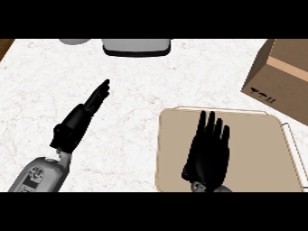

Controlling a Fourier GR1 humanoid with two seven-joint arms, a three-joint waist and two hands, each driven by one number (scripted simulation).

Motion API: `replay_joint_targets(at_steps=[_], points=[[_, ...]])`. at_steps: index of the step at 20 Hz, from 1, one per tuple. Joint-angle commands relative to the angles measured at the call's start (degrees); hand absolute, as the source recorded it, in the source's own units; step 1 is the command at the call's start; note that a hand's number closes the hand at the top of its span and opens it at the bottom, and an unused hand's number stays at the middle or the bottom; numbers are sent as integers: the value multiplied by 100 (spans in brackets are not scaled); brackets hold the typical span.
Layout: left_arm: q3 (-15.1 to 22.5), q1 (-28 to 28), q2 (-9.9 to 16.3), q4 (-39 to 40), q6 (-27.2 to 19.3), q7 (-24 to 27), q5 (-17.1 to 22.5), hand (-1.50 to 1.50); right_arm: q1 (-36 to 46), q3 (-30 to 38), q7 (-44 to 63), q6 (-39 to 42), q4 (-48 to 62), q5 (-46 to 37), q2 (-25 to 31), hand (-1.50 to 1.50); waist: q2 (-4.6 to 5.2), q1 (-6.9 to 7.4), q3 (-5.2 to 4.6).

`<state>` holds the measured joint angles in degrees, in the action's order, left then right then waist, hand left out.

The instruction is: Pick the sweet potato from the tray and place it in the cardboard box

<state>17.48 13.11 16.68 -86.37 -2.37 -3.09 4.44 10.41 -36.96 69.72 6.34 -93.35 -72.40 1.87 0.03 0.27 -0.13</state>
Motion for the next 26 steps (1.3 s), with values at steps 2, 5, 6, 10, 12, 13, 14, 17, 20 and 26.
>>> replay_joint_targets(at_steps=[2,5,6,10,12,13,14,17,20,26], points=[[-50,-238,109,-194,226,51,113,0,158,386,1094,435,450,102,-179,-150,-3,45,10],[-234,14,66,-80,170,-92,101,0,-107,396,896,84,503,-136,-180,-150,-3,-31,12],[-193,-88,-20,63,88,205,-64,0,-220,166,973,82,309,-233,-181,-150,-6,-40,10],[-13,-19,-128,-297,110,-241,-147,0,653,426,1037,272,730,42,-182,-150,-3,40,14],[-92,-445,-32,-252,206,98,-108,0,236,404,900,401,534,-137,-182,-150,-14,19,11],[-33,127,-300,-46,-71,-275,-318,0,219,100,1207,417,370,-150,-182,-150,-12,-29,12],[-146,35,-134,-141,160,-257,-146,0,603,491,1028,680,574,110,-182,-150,-4,13,12],[-89,-73,-270,-163,41,-159,-295,0,177,374,801,-53,1063,-75,-182,-150,-1,15,14],[-131,-279,-157,-457,96,-250,-293,0,200,527,850,372,761,192,-183,-150,-15,34,14],[-121,-176,-361,-109,129,-52,-404,0,26,368,922,111,1021,172,-186,-150,-6,13,12]])
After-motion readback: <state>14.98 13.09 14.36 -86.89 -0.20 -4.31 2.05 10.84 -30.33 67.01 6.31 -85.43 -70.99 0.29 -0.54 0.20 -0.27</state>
